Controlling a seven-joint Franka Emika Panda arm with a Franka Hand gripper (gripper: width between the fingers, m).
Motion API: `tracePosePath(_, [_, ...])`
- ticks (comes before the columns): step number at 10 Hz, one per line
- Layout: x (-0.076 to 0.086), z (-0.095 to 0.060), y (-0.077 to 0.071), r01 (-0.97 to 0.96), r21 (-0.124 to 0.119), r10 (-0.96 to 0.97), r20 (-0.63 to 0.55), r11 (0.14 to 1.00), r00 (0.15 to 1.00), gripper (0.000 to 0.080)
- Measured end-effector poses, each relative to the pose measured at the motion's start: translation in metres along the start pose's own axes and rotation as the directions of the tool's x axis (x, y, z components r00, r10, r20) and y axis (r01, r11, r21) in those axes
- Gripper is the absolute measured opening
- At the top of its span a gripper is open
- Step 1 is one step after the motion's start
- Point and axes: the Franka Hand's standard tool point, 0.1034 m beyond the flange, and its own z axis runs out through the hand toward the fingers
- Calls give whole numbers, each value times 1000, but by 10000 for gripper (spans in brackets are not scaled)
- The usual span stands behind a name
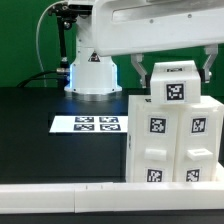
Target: Assemble cabinet
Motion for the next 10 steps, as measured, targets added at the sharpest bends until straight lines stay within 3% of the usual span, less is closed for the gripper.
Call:
tracePosePath(5, [0, 0, 0, -78, 1, 78, 1, 997, 997, 563])
tracePosePath(8, [-1, 1, -2, -452, -3, 452, 5, 892, 892, 563])
tracePosePath(10, [-3, 2, -7, -573, -3, 573, 4, 820, 820, 563])
